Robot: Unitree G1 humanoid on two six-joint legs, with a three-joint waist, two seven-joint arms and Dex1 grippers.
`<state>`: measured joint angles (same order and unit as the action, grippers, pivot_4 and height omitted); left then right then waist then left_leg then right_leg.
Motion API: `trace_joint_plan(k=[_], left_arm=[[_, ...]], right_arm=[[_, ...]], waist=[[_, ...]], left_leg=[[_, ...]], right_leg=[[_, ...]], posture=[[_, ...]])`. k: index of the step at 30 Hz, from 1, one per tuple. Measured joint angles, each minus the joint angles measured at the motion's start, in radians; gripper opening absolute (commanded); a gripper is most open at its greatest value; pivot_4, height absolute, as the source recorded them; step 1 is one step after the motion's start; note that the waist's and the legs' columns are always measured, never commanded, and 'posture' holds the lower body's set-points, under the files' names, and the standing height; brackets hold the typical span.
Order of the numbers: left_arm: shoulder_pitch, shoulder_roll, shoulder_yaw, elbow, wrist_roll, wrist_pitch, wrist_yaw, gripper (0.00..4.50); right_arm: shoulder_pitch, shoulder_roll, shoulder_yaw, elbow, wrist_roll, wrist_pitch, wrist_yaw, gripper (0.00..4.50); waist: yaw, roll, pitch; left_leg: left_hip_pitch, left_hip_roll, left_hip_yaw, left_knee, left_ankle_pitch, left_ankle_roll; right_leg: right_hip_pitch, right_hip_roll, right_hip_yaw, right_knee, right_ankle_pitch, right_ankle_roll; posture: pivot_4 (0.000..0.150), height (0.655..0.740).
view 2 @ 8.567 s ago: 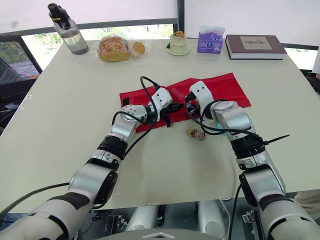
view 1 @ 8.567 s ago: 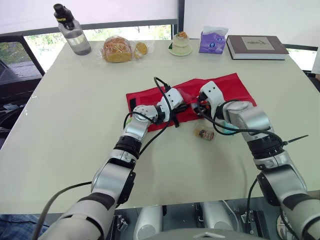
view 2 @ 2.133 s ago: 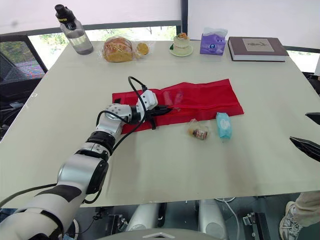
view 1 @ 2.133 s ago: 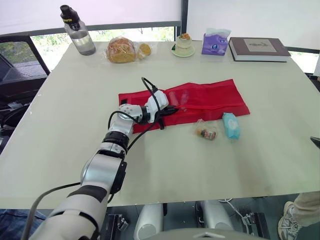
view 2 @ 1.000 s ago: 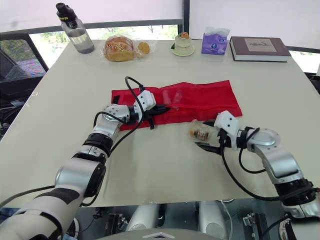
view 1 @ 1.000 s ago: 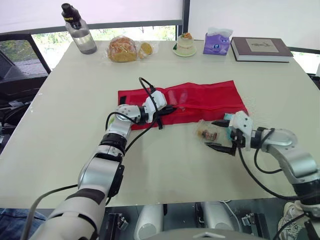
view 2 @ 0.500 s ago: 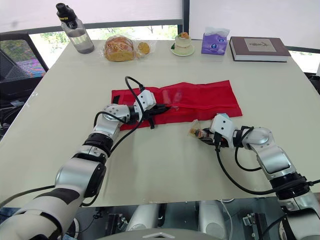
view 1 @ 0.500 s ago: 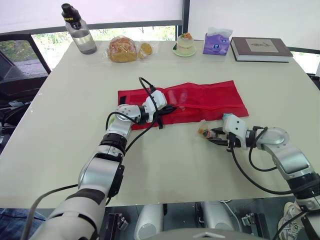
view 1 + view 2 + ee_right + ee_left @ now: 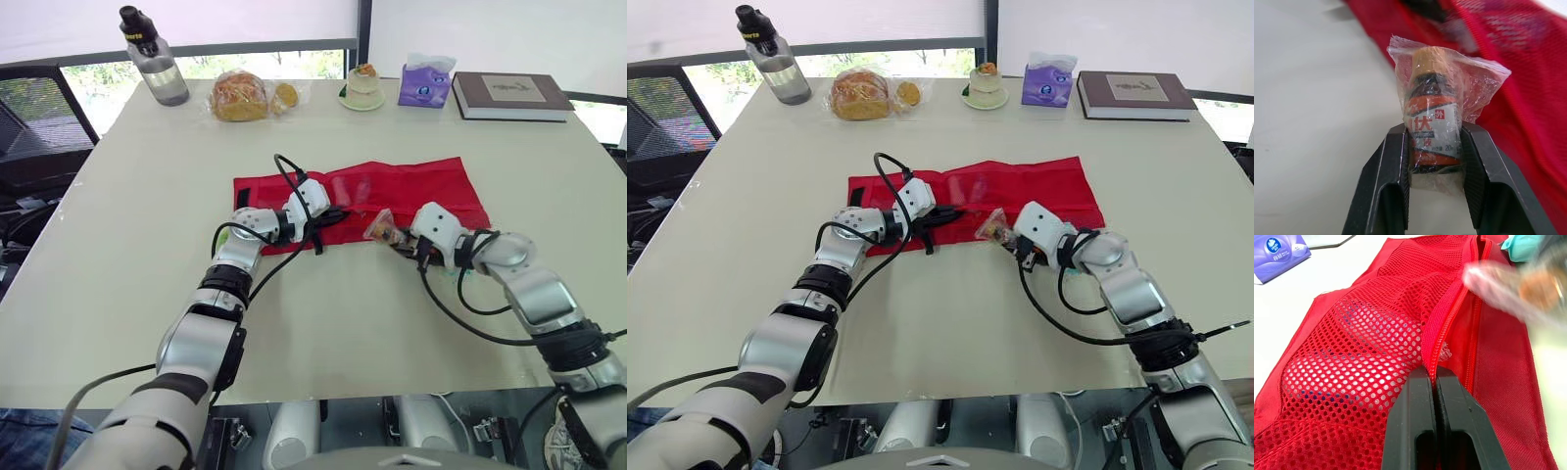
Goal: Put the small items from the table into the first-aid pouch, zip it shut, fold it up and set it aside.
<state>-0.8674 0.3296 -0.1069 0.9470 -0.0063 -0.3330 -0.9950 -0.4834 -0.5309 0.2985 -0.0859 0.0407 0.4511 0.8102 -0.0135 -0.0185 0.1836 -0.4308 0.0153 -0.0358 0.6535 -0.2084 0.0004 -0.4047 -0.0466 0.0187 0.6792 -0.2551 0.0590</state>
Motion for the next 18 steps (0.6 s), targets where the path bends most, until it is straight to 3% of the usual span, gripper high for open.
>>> trace_joint_plan(k=[7,18], left_arm=[[0.010,-0.008,0.011,-0.033,-0.007,0.018,0.007,0.00],[0.040,-0.019,0.012,-0.071,-0.007,0.025,-0.003,0.00]], right_arm=[[-0.008,0.043,0.028,-0.008,-0.012,0.075,-0.020,0.89],[-0.096,0.211,-0.073,0.045,-0.030,0.319,-0.264,0.89]], waist=[[0.000,0.000,0.000],[-0.001,0.000,0.000]], left_leg=[[0.000,0.000,0.000,0.000,0.000,0.000],[0.000,0.000,0.000,0.000,0.000,0.000]], right_leg=[[0.000,0.000,0.000,0.000,0.000,0.000],[0.000,0.000,0.000,0.001,0.000,0.000]], posture=[[0.150,0.7400],[0.150,0.7400]])
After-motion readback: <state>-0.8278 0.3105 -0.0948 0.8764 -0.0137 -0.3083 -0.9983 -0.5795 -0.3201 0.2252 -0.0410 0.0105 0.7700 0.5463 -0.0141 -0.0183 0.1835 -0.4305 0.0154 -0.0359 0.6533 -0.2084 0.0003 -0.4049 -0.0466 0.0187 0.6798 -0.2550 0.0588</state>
